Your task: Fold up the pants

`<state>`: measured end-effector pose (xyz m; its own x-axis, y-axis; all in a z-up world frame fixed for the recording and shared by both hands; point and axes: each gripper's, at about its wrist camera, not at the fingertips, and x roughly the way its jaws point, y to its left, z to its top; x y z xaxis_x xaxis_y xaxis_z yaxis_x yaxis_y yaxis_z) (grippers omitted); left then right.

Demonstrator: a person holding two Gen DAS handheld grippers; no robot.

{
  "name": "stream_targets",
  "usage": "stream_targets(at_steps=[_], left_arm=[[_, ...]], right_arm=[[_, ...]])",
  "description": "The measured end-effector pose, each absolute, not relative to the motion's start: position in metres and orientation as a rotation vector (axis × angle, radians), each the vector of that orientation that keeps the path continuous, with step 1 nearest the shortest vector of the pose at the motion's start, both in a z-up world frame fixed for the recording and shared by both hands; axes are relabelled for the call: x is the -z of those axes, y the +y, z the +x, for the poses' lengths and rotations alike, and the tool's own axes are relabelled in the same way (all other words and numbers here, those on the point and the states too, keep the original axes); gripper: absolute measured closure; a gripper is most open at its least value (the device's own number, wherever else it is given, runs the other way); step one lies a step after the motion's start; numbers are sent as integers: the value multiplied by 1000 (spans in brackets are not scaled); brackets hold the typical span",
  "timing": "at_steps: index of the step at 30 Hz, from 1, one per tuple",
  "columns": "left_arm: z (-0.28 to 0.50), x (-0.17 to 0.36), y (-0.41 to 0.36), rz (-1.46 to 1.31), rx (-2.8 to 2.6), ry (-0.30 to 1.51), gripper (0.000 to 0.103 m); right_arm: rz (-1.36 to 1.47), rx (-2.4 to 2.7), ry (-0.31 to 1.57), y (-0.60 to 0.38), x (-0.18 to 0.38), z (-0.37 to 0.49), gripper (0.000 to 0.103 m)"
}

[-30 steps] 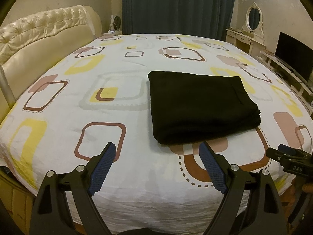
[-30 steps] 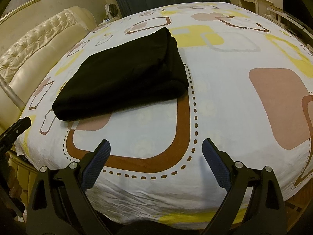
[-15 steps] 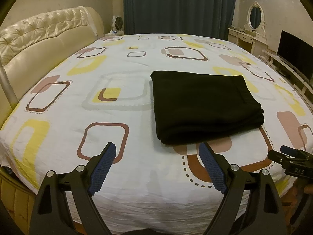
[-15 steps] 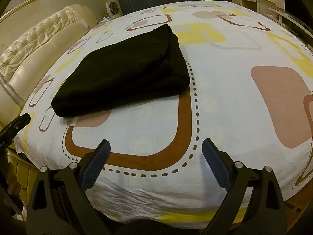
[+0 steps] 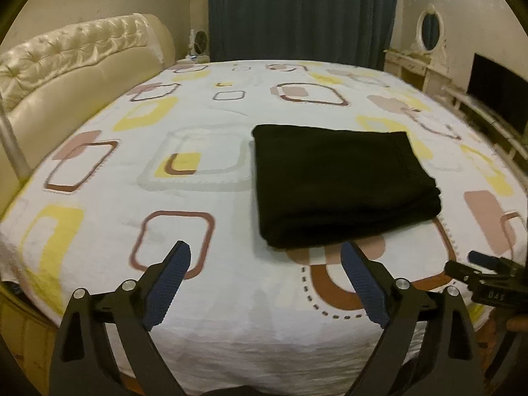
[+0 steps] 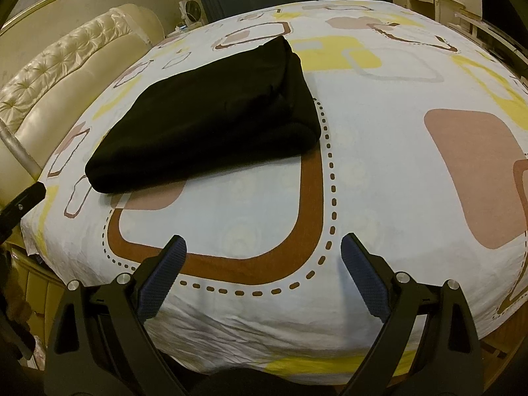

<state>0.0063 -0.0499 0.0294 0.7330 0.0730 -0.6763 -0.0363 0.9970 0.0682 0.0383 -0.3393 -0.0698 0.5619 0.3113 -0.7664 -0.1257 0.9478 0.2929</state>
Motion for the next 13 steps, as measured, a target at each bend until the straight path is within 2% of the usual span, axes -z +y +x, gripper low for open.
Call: stream_targets(at_steps=[7,13], left_arm=[[4,-50,-57,55,83,694,10],[67,-49,-7,152,-120,693,10]], right_arm=[[252,-278,943,-344,69,39,8],[279,-285,860,-367,36,69,7]])
